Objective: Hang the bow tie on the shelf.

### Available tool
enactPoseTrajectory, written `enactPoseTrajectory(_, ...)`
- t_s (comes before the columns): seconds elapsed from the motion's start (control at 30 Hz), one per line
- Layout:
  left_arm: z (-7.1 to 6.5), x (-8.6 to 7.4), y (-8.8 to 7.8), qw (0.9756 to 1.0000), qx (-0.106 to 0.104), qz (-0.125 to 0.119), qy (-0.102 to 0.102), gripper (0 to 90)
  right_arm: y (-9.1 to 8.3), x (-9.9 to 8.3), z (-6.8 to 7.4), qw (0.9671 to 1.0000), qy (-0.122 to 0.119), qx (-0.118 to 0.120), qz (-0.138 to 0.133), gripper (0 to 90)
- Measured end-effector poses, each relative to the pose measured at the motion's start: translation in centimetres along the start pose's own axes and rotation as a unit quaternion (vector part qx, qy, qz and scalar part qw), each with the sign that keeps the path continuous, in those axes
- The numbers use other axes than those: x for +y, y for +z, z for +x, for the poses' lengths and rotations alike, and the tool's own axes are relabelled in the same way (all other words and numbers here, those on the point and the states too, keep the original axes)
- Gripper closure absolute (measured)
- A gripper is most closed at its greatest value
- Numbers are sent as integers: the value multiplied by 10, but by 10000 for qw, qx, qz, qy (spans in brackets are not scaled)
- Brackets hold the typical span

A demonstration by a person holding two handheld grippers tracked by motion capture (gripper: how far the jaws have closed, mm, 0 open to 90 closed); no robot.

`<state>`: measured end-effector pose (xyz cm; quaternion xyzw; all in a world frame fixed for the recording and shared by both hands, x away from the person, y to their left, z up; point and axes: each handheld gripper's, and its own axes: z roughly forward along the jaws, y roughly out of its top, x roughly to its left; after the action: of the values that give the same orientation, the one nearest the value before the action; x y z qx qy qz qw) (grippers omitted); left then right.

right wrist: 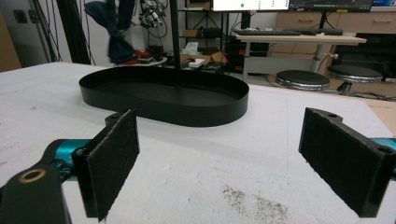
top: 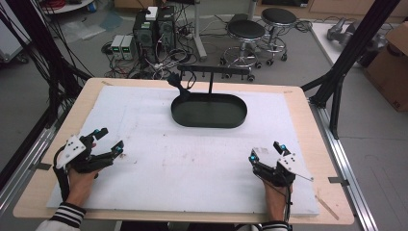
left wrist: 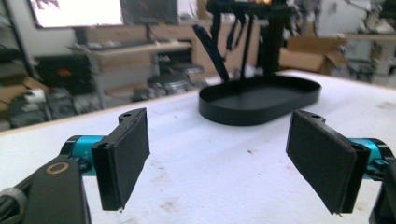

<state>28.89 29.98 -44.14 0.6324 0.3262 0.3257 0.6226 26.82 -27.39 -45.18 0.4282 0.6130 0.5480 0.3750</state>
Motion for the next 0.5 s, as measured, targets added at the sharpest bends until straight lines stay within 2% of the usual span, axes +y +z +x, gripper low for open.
enactPoseTrajectory(0.13,0,-9,-3,10000,15,0,-55,216,0,0,0,10000,-10,-5,-9,114)
enactPoseTrajectory(0.5,1,-12,-3,9999,-56,-1,-117,206,-2,-1,0,9999,39,-7,-108,113)
